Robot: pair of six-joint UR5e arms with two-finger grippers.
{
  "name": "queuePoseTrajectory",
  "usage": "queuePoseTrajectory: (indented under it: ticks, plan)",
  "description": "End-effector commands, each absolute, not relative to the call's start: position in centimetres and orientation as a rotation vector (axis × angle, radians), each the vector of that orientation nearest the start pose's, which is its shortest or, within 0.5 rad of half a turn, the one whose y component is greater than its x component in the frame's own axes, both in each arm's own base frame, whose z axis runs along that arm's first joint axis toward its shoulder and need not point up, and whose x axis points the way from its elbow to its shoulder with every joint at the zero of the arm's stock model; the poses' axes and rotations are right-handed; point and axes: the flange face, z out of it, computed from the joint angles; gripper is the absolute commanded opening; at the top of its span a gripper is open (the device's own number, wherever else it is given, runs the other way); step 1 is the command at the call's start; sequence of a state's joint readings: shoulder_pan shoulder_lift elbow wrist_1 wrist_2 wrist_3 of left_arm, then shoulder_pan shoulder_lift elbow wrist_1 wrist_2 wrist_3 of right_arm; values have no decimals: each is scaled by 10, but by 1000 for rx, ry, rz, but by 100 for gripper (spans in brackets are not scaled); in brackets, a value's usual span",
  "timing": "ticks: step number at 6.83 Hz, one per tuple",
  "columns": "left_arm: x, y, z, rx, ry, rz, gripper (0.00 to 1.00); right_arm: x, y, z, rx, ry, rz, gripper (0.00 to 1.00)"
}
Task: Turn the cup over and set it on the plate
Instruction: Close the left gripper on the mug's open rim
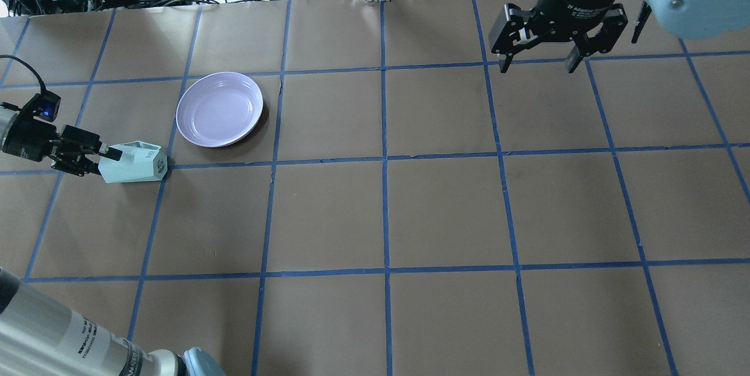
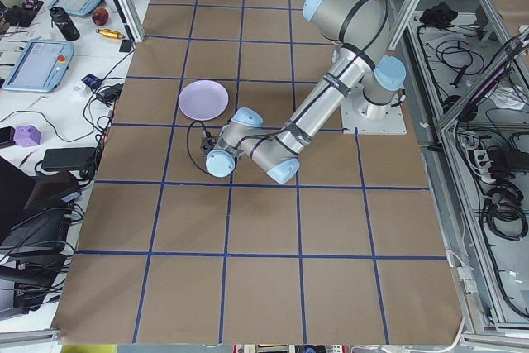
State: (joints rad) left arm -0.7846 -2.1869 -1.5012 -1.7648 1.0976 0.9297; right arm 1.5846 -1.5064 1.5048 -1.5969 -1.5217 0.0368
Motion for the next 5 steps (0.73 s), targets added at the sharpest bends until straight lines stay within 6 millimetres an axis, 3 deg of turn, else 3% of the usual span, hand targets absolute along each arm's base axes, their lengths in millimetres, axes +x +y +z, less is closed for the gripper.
queuePoseTrajectory:
  ticks: [1,2,3,5]
  plan:
    - [293,-545,173,48,-2273,-174,44,145,-520,491,35,3091,-41,100]
    - [291,-545,175,47,-2268,-179,34,145,-520,491,35,3091,-41,100]
    - [288,-546,179,53,-2258,-168,33,145,-520,491,35,3091,-41,100]
    - [283,-547,193,35,-2256,-162,19,145,-520,491,35,3091,-41,100]
